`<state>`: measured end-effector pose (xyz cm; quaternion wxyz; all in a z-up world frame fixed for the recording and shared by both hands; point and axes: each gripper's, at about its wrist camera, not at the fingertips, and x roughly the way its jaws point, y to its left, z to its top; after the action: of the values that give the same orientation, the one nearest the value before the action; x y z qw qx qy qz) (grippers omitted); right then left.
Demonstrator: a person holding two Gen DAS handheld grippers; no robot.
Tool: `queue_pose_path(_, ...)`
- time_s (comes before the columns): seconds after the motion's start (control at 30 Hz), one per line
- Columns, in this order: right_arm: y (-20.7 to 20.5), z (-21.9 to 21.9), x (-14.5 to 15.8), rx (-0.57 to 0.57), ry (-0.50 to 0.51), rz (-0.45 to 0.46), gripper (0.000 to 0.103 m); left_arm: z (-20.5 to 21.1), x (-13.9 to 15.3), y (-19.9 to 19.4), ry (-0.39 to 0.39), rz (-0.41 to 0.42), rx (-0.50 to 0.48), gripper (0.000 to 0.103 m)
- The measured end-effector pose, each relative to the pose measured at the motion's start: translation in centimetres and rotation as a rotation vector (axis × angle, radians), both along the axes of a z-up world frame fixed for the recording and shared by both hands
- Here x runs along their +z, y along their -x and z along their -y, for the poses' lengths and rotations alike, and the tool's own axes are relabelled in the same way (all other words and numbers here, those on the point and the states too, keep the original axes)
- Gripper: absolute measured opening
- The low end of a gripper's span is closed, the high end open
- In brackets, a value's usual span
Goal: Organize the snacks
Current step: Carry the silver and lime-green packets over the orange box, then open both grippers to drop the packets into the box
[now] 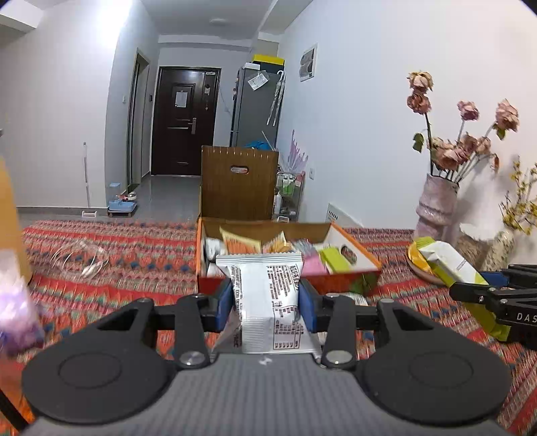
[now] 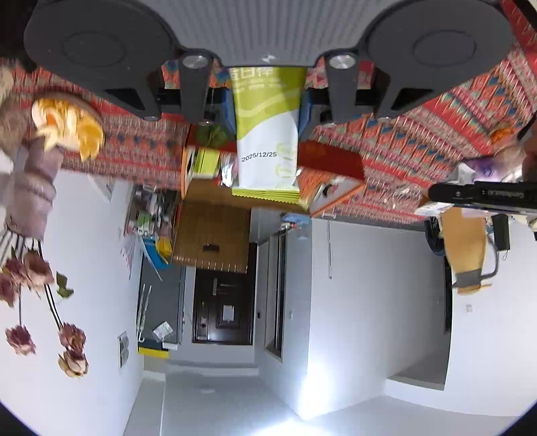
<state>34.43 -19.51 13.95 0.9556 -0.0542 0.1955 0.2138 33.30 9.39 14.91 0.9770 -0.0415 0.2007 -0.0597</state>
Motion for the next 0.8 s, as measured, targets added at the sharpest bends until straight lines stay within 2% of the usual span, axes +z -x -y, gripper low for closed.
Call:
queue_pose_path(0.17, -6.8, -0.2, 1.7, 0.0, -0.023, 0.008, 0.036, -0.1, 1.1, -7.3, 0.03, -0.032, -0.006, 0.041)
queue_pose_path(0.3, -13.5, -0.4, 1.4, -0.005, -0.071, -0.04, 0.036, 0.6, 0.7, -14.0, 0.054, -0.062, -0.018, 0.041)
queue_pose_path(0.47, -21.5, -1.7, -1.6, -0.045, -0.12, -0.126, 0.036, 2.4, -2.4, -21.1, 0.071, -0.136, -0.033, 0.041)
queue_pose_path(0.6, -26.5, -3.1, -5.4, -0.101, -0.133, -0.214, 0.036, 4.1, -5.8, -25.6, 0.059, -0.206, -0.035, 0.041)
queue_pose_path(0.7, -28.5, -4.0, -8.6, -0.137, -0.122, -0.255, 0.036, 4.9, -8.5, -27.5, 0.05, -0.243, -0.03, 0.041)
queue_pose_path(0.8, -29.2, -5.0, -10.7, -0.154, -0.057, -0.262, 0.037, 5.2, -10.8, -28.1, 0.04, -0.268, -0.051, 0.042)
